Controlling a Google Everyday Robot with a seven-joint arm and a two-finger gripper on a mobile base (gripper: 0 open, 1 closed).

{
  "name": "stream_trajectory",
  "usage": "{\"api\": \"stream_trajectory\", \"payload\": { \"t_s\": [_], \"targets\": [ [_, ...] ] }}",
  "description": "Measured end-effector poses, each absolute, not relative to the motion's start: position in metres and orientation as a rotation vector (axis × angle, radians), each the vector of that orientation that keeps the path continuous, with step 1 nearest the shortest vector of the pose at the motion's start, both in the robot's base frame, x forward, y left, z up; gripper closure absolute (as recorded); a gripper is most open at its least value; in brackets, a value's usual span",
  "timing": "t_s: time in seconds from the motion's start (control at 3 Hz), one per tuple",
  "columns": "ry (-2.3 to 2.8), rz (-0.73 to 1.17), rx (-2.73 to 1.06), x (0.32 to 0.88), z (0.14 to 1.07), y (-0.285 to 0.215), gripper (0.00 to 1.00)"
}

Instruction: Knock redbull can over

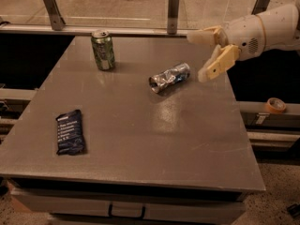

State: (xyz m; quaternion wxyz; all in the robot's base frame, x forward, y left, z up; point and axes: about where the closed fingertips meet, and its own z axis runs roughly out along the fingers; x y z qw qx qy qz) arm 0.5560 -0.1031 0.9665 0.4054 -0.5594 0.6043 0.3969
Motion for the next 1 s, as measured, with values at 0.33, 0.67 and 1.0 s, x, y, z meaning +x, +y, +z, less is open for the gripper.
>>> {"api": "stream_trajectory", "payload": {
  "t_s": [0.33, 0.67, 1.0],
  "targets": [
    [1.58, 0.788, -1.418, 0.568, 0.982, -0.137, 0.0],
    [1.645, 0.472, -1.421, 0.575, 1.022, -0.182, 0.0],
    [1.679, 0.208, -1.47, 0.566, 1.063, -0.189, 0.0]
  ]
}}
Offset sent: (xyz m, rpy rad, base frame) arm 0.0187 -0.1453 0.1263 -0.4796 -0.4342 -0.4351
